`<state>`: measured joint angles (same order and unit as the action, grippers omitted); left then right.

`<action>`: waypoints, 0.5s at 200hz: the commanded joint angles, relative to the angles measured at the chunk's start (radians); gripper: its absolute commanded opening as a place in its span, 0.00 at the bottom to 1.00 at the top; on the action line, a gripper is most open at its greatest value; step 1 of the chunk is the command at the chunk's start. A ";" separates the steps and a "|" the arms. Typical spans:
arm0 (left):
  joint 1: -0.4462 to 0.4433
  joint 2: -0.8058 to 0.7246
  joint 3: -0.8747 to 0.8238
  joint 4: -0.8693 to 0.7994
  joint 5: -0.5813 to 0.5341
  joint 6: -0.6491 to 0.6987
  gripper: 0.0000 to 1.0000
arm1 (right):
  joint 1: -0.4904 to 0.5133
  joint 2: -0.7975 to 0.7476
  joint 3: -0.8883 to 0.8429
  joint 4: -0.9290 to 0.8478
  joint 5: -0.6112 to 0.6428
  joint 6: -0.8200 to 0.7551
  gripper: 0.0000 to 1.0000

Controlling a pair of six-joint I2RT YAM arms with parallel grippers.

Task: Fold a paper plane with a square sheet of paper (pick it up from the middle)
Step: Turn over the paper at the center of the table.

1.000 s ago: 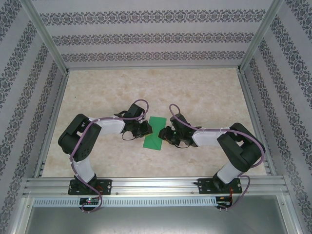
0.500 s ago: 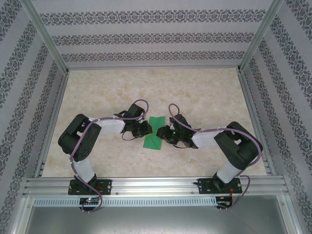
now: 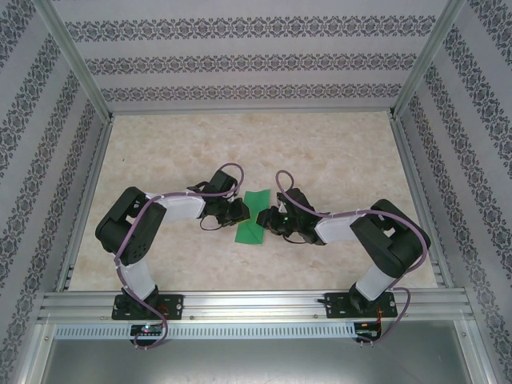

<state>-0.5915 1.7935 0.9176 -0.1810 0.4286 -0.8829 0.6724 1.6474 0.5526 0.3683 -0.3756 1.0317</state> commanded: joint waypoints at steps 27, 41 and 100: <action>-0.002 -0.061 0.028 -0.058 -0.022 0.008 0.19 | 0.003 0.000 0.007 0.001 -0.021 -0.045 0.22; -0.002 -0.074 0.029 -0.067 -0.029 0.011 0.19 | 0.003 -0.004 0.008 -0.001 -0.022 -0.045 0.19; -0.003 -0.169 0.028 -0.126 -0.094 0.035 0.22 | 0.000 -0.041 0.036 -0.073 -0.026 -0.069 0.14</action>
<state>-0.5915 1.6890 0.9176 -0.2504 0.3862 -0.8783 0.6720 1.6409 0.5571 0.3294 -0.3931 0.9958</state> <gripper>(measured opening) 0.214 0.146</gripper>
